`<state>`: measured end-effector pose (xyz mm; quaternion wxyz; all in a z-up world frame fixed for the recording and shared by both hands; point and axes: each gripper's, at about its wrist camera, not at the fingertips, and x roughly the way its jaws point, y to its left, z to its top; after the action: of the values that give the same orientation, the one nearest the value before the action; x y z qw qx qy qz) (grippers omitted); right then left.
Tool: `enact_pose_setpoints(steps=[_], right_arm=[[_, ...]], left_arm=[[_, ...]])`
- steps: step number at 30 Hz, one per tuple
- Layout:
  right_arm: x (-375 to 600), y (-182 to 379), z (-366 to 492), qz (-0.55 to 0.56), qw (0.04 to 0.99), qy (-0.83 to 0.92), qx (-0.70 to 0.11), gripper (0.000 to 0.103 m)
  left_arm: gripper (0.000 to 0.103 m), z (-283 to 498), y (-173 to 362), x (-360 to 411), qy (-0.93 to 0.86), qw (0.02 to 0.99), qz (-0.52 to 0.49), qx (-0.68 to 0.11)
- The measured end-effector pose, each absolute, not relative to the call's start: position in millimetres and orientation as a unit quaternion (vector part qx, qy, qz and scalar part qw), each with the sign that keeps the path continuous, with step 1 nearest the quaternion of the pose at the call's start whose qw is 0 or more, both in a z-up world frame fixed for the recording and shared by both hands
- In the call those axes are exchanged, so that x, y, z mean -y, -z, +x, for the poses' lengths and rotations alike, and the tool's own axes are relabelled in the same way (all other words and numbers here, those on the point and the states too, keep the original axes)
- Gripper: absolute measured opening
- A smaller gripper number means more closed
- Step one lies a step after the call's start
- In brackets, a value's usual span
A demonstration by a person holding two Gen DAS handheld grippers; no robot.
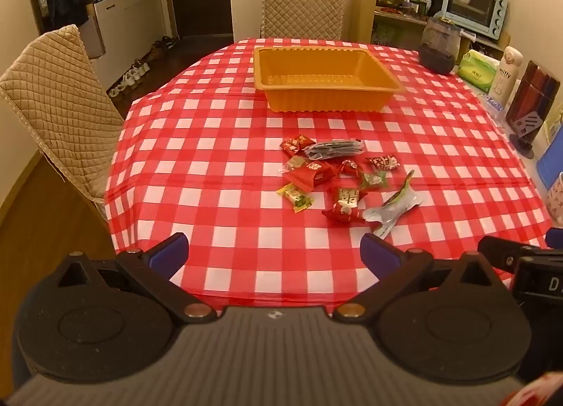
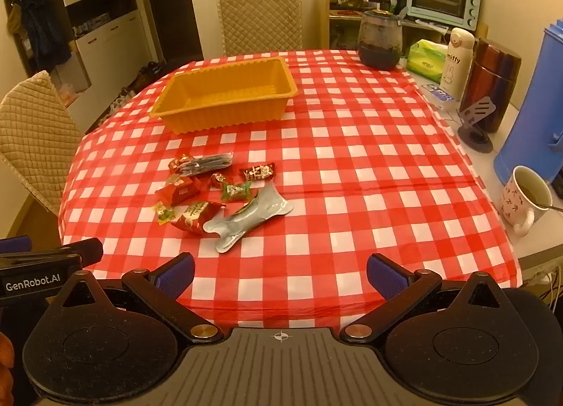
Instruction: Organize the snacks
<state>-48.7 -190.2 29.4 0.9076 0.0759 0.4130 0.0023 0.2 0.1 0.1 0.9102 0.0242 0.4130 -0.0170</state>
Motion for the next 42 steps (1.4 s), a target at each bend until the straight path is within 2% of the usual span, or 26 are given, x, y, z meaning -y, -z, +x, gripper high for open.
enact_pose_setpoints(steps=[7,42], right_arm=[[189.1,-28.0,-48.3,0.078,0.909,-0.006,-0.41,0.103],[188.7,-31.2,-44.8,0.08,0.909,-0.003,-0.409,0.103]], left_arm=[[0.103,2.5,-0.4,-4.1,0.025,0.91,-0.004,-0.414],[0.103,0.6,-2.6,-3.5,0.029,0.914,-0.002,-0.406]])
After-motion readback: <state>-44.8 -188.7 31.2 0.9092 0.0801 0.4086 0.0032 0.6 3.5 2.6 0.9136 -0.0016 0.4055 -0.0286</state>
